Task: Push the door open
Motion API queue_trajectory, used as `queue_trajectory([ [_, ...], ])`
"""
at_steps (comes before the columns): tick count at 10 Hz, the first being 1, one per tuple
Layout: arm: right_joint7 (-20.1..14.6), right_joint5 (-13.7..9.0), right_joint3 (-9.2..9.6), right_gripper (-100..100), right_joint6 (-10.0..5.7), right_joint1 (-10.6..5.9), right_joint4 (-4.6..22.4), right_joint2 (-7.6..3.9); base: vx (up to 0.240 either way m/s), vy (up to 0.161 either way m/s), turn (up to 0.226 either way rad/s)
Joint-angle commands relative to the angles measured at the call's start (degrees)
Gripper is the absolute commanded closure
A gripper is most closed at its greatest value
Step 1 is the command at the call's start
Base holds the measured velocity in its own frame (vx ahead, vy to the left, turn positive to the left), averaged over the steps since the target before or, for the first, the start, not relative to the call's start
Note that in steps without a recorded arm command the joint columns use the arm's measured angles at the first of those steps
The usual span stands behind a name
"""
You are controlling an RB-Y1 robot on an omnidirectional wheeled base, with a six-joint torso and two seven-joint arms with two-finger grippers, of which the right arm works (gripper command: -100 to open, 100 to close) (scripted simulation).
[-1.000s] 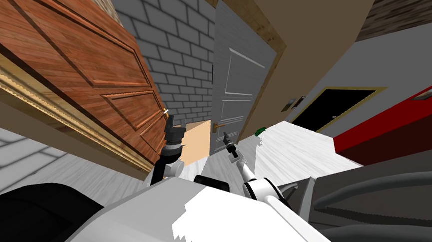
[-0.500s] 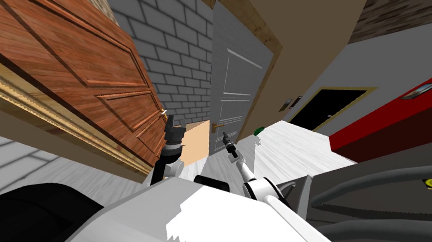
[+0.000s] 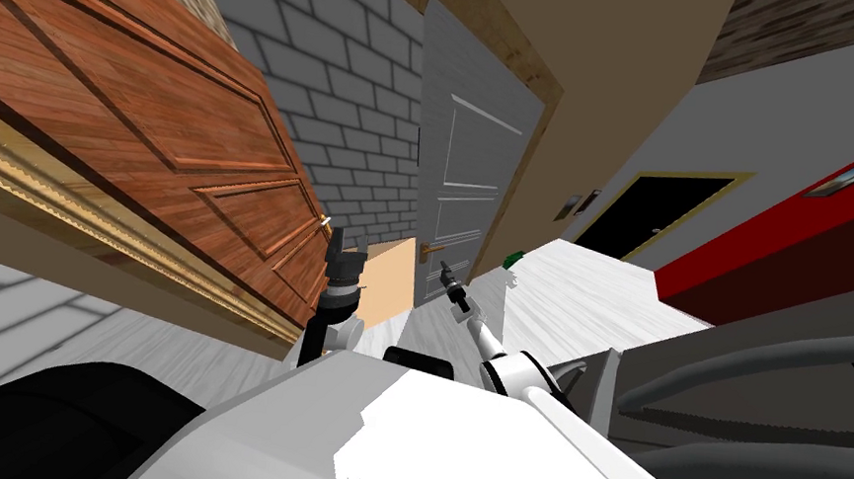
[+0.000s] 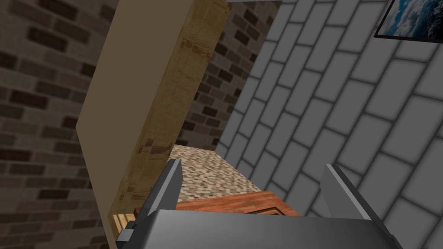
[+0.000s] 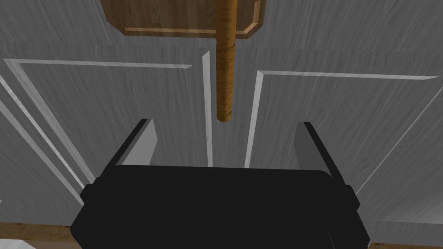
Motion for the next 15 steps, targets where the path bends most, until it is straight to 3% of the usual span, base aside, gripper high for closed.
queue_trajectory([
  [1,0.0,0.0,0.0,-100,0.0,0.0,0.0,0.0,0.002,-0.011,-0.032],
  [3,0.0,0.0,0.0,-100,0.0,0.0,0.0,0.0,0.003,0.002,0.001],
  [4,-1.2,0.5,1.03,-100,-0.34,-0.15,0.1,-0.17,0.023,-0.012,-0.074],
  [13,-1.2,0.5,1.03,-100,-0.34,-0.15,0.1,-0.17,0.003,0.001,-0.002],
  [15,-2.4,0.9,1.98,-100,-0.71,-0.27,0.2,-0.35,0.038,0.008,-0.05],
])
